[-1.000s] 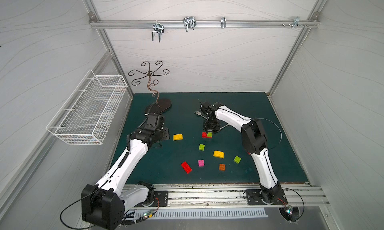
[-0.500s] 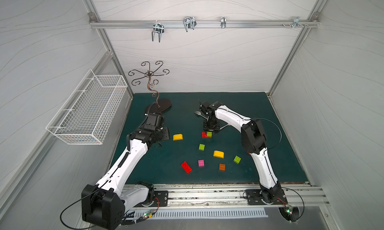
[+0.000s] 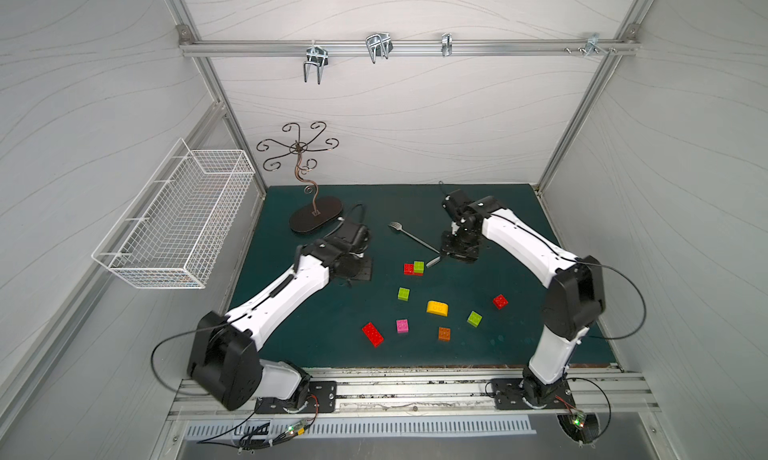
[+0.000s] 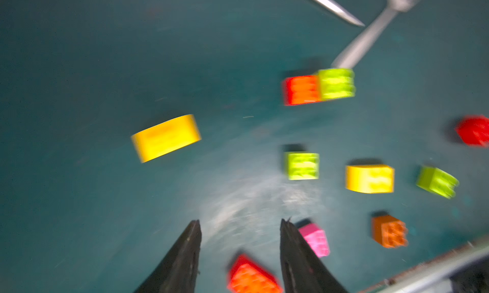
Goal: Assemble the letter s with lego
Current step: Pick up the lego brick from the center of the board.
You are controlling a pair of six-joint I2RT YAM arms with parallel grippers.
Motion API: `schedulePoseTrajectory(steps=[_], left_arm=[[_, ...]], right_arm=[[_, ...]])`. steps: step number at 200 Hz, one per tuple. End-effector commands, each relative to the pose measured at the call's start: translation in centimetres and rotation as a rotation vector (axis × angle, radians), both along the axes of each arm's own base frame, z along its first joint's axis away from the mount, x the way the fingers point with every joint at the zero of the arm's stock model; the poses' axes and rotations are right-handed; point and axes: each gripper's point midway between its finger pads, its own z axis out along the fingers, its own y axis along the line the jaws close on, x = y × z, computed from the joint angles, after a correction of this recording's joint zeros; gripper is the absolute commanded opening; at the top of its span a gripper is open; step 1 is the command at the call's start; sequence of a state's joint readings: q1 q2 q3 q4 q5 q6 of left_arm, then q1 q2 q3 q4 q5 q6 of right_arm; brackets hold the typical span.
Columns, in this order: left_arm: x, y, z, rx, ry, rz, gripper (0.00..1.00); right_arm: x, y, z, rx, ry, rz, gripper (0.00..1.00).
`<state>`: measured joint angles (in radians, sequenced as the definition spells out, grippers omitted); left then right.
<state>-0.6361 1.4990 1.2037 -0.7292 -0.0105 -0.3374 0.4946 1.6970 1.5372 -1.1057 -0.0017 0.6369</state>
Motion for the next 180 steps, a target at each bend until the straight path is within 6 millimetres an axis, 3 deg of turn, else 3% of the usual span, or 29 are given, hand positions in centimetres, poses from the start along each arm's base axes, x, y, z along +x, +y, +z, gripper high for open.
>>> schedulePoseTrajectory(steps=[1,27,48,89,136,180], left_arm=[[0.0,-3.7,-0.9,0.009,0.032,-0.025,0.54],[0.5,-6.7,-4.1,0.045,0.103,-0.011,0.58],[0.4,-7.8,-6.7,0.077,0.160,0.021,0.62],[-0.3,-8.1,-10.5,0.134,0.226,0.067,0.62],[-0.1,-7.8,-11.5,0.169,0.241,0.093,0.56],[-0.6,-8.2,-11.2,0.138,0.275,0.119,0.36]], right_arm=[[-1.5,-2.8,0.1,0.010,0.016,-0.014,0.58],[-2.8,-6.0,0.8,0.032,-0.003,-0.053,0.58],[-3.7,-7.6,0.9,0.054,-0.005,-0.073,0.58],[-4.7,-8.0,1.2,0.107,-0.018,-0.082,0.58],[-4.7,-7.7,1.8,0.128,-0.028,-0.074,0.58],[-4.7,-7.7,2.2,0.131,-0.037,-0.073,0.57]])
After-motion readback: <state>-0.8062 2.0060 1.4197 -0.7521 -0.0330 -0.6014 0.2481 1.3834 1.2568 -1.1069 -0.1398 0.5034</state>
